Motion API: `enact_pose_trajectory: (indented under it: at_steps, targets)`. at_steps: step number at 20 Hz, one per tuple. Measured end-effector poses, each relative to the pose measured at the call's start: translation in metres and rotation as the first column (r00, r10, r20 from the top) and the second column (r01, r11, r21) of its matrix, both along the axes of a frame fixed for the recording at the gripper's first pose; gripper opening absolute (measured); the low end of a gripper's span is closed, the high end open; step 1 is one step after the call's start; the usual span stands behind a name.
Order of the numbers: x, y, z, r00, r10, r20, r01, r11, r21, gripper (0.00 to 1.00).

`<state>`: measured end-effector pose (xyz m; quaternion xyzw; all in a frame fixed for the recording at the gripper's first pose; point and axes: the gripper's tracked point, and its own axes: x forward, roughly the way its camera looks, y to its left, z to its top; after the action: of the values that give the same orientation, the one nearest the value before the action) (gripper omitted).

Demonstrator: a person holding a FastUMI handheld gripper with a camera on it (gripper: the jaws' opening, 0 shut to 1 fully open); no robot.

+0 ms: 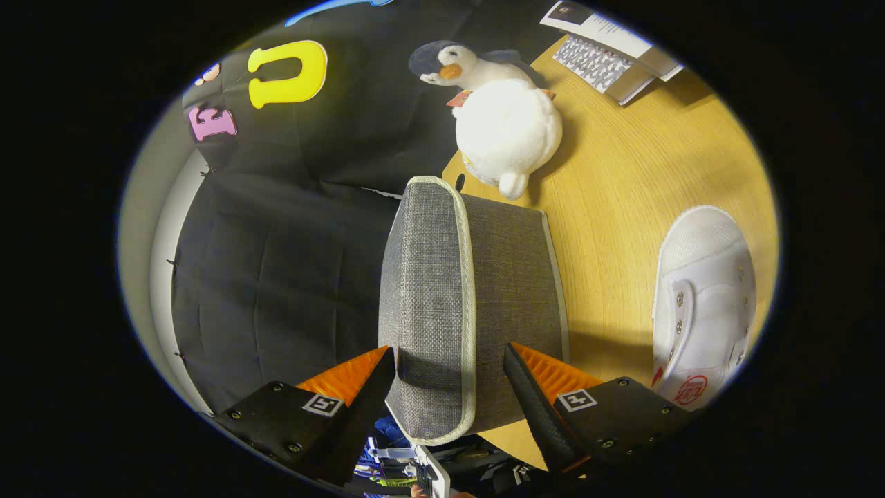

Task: Open the storage box then place both shoes into the box .Put the left shoe in first, then the right shoe, with the right side of both shoes facing outward in a uniform manner.

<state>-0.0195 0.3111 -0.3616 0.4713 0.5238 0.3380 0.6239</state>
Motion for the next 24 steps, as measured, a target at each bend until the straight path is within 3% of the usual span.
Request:
enact_pose_trajectory:
  at_steps: [3, 5, 7, 8, 9, 15, 20, 24]
  targets:
    - [0.003, 0.003, 0.015, 1.0, -0.001, 0.014, 0.001, 0.999, 0.041, 0.94]
    - [-0.001, -0.004, 0.01, 0.999, 0.031, 0.027, -0.031, 1.0, -0.001, 0.85]
    - [-0.006, 0.003, 0.011, 0.999, 0.048, 0.017, -0.048, 0.999, 0.019, 0.61]
    - [-0.003, -0.003, 0.008, 1.0, 0.02, 0.01, -0.02, 1.0, 0.008, 0.6]
    - [-0.004, -0.004, 0.015, 1.0, 0.017, -0.008, -0.017, 0.999, 0.033, 0.25]
    - [-0.01, 0.003, 0.053, 0.996, 0.077, 0.037, -0.081, 0.988, 0.129, 0.24]
    - [-0.018, 0.017, 0.024, 0.993, 0.112, -0.023, -0.111, 0.993, 0.026, 0.24]
    - [-0.02, 0.024, 0.049, 0.994, 0.108, 0.008, -0.108, 0.986, 0.124, 0.24]
